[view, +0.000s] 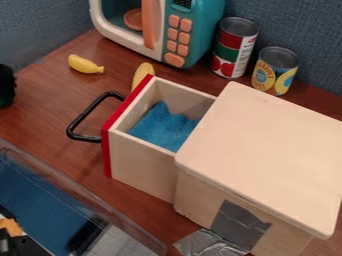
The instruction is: Put the green object in the drawer
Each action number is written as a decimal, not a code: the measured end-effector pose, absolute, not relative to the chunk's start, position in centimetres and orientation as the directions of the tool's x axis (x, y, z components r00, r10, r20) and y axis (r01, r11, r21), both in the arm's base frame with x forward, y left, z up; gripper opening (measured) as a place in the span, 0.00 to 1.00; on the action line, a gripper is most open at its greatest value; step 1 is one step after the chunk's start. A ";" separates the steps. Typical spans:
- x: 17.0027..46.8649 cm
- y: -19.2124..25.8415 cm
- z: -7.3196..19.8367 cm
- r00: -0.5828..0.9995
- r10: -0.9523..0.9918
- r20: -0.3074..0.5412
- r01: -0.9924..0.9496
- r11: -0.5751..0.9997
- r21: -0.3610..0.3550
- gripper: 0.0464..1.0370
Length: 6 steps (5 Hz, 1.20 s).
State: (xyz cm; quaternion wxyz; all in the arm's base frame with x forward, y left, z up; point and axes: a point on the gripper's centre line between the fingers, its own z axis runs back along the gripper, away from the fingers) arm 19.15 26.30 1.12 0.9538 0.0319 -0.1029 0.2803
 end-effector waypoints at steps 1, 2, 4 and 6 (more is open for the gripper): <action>18.8 25.4 1.0 0.843 0.498 0.205 -0.506 0.862 -0.011 0.58; 19.3 24.7 3.9 0.856 0.446 0.263 -0.456 0.890 -0.024 0.53; 19.7 23.1 10.2 0.850 0.365 0.380 -0.381 0.924 -0.034 0.53; 20.8 15.9 13.5 0.940 0.052 0.338 -0.078 0.995 0.063 0.53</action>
